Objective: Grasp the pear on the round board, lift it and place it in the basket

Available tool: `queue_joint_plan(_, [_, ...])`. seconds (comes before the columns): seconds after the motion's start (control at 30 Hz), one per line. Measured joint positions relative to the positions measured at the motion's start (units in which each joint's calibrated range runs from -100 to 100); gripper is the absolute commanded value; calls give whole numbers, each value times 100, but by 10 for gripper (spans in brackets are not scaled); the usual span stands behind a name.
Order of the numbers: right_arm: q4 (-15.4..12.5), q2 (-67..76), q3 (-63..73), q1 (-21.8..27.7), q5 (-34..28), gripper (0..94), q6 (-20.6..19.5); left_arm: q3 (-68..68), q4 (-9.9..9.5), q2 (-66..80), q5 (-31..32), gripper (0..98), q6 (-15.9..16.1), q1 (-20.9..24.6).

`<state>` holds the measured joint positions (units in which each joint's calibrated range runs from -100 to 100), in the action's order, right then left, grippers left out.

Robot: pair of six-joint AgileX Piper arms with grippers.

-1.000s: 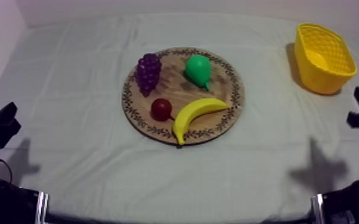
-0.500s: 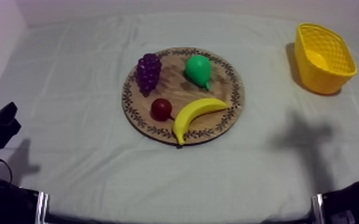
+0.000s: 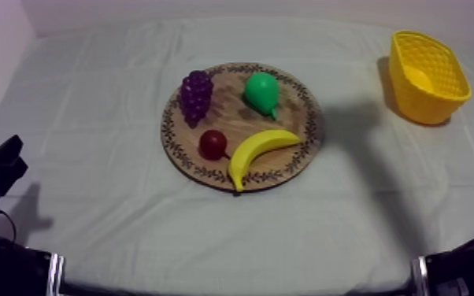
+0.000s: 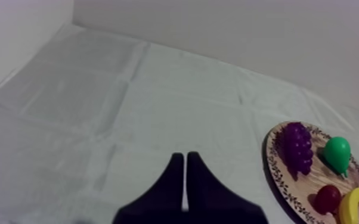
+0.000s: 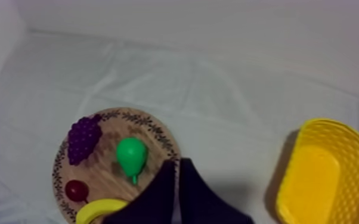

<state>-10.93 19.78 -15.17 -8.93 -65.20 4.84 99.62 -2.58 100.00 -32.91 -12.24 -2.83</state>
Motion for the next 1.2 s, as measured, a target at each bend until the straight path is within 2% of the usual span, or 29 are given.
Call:
queue_joint_plan(0.33, [1,-1352,313,-410,164,6,-210,0,0,0,0,1,0,0])
queue_joint_plan(0.63, [91,-2353,623,-608,273,78,-518,0,0,0,0,1,0,0])
queue_joint_plan(0.8, [196,-2745,686,-746,392,272,-732,0,0,0,0,1,0,0])
queue_joint_plan(0.93, [222,-2898,615,-855,556,542,-928,0,0,0,0,1,0,0])
queue_joint_plan(1.0, [242,-2977,555,-911,639,646,-996,0,0,0,0,1,0,0])
queue_joint_plan(1.1, [259,-3134,592,-978,649,761,-1046,0,0,0,0,1,0,0])
queue_joint_plan(1.2, [259,-3362,731,-1031,620,825,-1079,0,0,0,0,1,0,0])
